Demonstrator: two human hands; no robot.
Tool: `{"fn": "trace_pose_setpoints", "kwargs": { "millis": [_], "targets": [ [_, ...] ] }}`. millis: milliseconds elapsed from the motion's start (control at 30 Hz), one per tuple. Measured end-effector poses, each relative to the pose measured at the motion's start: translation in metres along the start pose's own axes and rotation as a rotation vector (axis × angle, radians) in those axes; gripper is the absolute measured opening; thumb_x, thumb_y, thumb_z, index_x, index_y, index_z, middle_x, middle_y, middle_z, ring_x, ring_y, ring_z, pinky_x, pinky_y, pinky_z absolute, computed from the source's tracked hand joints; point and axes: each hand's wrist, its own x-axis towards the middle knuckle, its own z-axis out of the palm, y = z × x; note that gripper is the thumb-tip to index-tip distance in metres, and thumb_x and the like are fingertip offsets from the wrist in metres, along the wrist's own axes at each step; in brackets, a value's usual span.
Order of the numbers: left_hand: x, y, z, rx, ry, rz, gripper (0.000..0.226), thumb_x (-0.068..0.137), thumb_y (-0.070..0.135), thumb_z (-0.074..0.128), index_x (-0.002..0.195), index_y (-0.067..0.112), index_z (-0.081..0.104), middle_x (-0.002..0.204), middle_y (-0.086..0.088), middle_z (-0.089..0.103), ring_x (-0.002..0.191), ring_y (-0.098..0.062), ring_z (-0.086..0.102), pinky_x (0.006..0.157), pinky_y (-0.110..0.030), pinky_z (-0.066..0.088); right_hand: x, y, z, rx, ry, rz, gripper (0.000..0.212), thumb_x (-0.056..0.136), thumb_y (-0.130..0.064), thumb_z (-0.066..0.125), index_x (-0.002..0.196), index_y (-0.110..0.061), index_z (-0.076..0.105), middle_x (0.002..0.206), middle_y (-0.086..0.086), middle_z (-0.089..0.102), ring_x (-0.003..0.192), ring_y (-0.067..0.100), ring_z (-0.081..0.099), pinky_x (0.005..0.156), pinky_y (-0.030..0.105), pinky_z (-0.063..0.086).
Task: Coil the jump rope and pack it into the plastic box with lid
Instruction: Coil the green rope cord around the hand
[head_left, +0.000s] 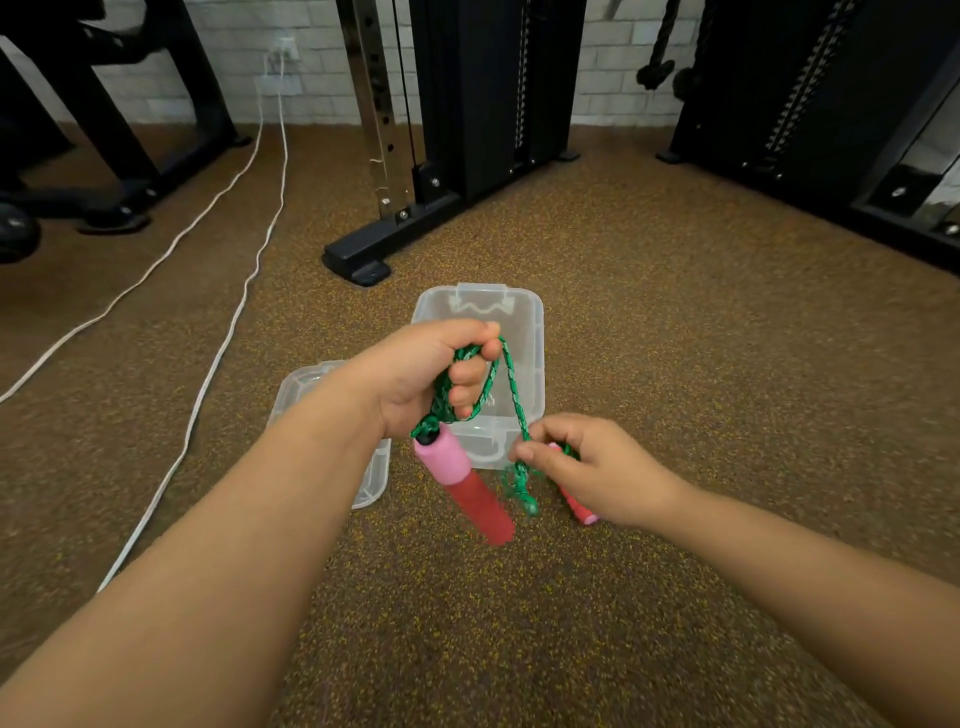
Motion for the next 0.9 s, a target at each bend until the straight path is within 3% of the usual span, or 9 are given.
{"fn": "trace_pose_setpoints", "kwargs": {
  "millis": [67, 233, 367, 500, 567, 633, 733, 833, 900],
  "targets": [
    [0.003, -0.005, 0.001, -0.062, 0.077, -0.011, 0.029, 0.096, 0.028, 0.042, 0.069, 0.018, 0.050, 0.037, 0.008, 0.038, 0.033, -0.007, 0.032, 0.042, -0.020, 0.030, -0.005, 0.001, 0.005, -0.100, -0.001, -0.036, 0.027, 0.092, -0.033, 0.058, 0.066, -0.033, 0.049, 0.063, -0.011, 0.053, 0.060, 0.001, 0.052, 0.057, 0.022, 0.037],
    [0.010, -0.011, 0.015, -0.136, 0.182, -0.015, 0.024, 0.096, 0.028, 0.048, 0.082, 0.014, 0.062, 0.046, 0.007, 0.061, 0.033, -0.004, 0.044, 0.039, -0.015, 0.038, -0.006, -0.010, 0.016, -0.307, -0.013, -0.105, 0.032, 0.085, -0.053, 0.046, 0.065, -0.027, 0.047, 0.067, -0.010, 0.050, 0.070, 0.018, 0.052, 0.068, 0.038, 0.046],
    [0.012, -0.008, 0.020, -0.197, 0.166, 0.046, 0.022, 0.097, 0.023, 0.046, 0.098, 0.008, 0.062, 0.067, 0.001, 0.073, 0.046, -0.007, 0.059, 0.049, -0.018, 0.046, -0.012, -0.013, 0.021, -0.328, -0.060, -0.125, 0.058, 0.085, -0.059, 0.027, 0.077, -0.018, 0.067, 0.076, -0.004, 0.064, 0.081, 0.014, 0.056, 0.079, 0.036, 0.046],
    [0.013, -0.014, 0.022, -0.040, 0.179, 0.103, 0.015, 0.096, 0.015, 0.049, 0.101, 0.004, 0.058, 0.087, -0.007, 0.071, 0.073, -0.015, 0.068, 0.066, -0.022, 0.053, -0.015, -0.016, 0.018, -0.170, -0.054, -0.133, 0.057, 0.090, -0.058, 0.025, 0.080, -0.021, 0.068, 0.079, -0.005, 0.067, 0.081, 0.010, 0.058, 0.082, 0.038, 0.046],
    [0.013, -0.016, 0.022, 0.117, 0.150, 0.138, 0.016, 0.097, 0.017, 0.047, 0.100, 0.006, 0.058, 0.092, -0.007, 0.071, 0.081, -0.015, 0.068, 0.075, -0.024, 0.053, -0.014, -0.018, 0.011, -0.114, -0.034, -0.135, 0.057, 0.092, -0.058, 0.027, 0.077, -0.021, 0.067, 0.077, -0.004, 0.066, 0.078, 0.010, 0.060, 0.078, 0.040, 0.048],
    [0.011, -0.015, 0.022, 0.273, 0.103, 0.166, 0.022, 0.097, 0.018, 0.046, 0.105, 0.002, 0.060, 0.090, -0.004, 0.071, 0.079, -0.010, 0.068, 0.072, -0.021, 0.053, -0.013, -0.021, 0.001, -0.032, 0.007, -0.104, 0.059, 0.090, -0.060, 0.028, 0.069, -0.019, 0.064, 0.072, -0.002, 0.064, 0.068, 0.010, 0.059, 0.068, 0.035, 0.048],
    [0.007, -0.013, 0.027, 0.491, 0.020, 0.162, 0.028, 0.097, 0.019, 0.048, 0.080, 0.003, 0.064, 0.059, 0.008, 0.067, 0.053, 0.001, 0.061, 0.055, -0.013, 0.046, -0.012, -0.026, -0.016, 0.177, 0.107, -0.005, 0.062, 0.088, -0.061, 0.032, 0.058, -0.016, 0.061, 0.055, -0.005, 0.060, 0.049, 0.006, 0.050, 0.053, 0.021, 0.041],
    [0.007, -0.011, 0.031, 0.599, -0.099, 0.114, 0.030, 0.091, 0.023, 0.051, 0.085, -0.002, 0.066, 0.078, -0.013, 0.071, 0.068, -0.021, 0.065, 0.072, -0.030, 0.053, -0.006, -0.030, -0.033, 0.251, 0.187, 0.115, 0.068, 0.094, -0.058, 0.030, 0.050, -0.011, 0.051, 0.037, -0.009, 0.050, 0.037, 0.004, 0.039, 0.042, 0.014, 0.034],
    [0.006, -0.008, 0.031, 0.565, -0.163, 0.055, 0.030, 0.089, 0.016, 0.049, 0.095, -0.008, 0.065, 0.083, -0.016, 0.071, 0.076, -0.024, 0.067, 0.079, -0.028, 0.055, -0.001, -0.028, -0.042, 0.262, 0.236, 0.193, 0.063, 0.093, -0.054, 0.030, 0.049, -0.012, 0.047, 0.034, -0.009, 0.042, 0.034, 0.005, 0.035, 0.039, 0.015, 0.032]
  ]
}}
